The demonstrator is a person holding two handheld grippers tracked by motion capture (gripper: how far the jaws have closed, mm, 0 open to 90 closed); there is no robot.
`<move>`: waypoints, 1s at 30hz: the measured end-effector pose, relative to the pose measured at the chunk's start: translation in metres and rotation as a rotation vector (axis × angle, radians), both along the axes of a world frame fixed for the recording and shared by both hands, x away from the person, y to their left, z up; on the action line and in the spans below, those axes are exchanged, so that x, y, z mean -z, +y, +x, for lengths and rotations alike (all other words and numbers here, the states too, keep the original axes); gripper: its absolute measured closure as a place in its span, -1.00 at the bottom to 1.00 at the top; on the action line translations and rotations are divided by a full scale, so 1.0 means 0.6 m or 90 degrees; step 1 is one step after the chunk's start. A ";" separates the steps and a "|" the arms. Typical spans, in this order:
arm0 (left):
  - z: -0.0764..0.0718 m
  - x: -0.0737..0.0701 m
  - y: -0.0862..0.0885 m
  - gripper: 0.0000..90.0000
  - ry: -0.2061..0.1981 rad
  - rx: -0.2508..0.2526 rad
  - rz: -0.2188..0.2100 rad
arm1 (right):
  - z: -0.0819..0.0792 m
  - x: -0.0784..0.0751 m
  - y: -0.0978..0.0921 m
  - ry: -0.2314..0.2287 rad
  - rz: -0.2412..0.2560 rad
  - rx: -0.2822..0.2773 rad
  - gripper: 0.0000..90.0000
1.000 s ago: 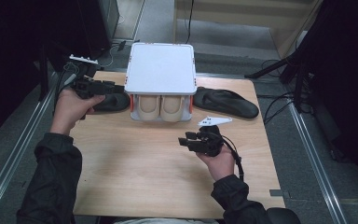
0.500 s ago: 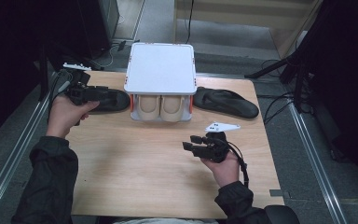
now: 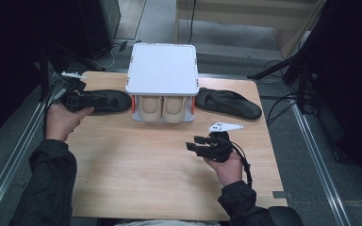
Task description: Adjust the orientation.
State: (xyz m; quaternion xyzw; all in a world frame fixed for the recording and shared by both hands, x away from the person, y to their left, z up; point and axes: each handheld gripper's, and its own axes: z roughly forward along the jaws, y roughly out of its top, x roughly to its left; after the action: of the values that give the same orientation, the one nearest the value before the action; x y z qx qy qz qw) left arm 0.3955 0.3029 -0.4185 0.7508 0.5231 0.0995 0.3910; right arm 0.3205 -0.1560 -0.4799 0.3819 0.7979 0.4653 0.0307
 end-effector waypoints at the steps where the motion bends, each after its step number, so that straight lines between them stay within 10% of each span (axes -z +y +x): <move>1: 0.001 0.005 0.004 0.86 0.002 -0.005 -0.002 | 0.000 0.001 0.000 0.001 0.001 0.001 0.16; 15: 0.036 0.061 0.090 1.00 0.025 -0.055 -0.027 | 0.002 0.009 0.007 0.009 -0.015 -0.006 0.16; 30: 0.084 0.114 0.151 1.00 0.042 -0.130 0.015 | -0.020 0.019 -0.003 0.023 -0.023 0.005 0.16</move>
State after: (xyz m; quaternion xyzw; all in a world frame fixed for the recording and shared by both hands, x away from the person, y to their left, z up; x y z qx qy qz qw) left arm 0.4457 0.3936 -0.4869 0.7008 0.6084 0.1201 0.3526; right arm 0.3084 -0.1575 -0.4911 0.3930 0.8050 0.4438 0.0248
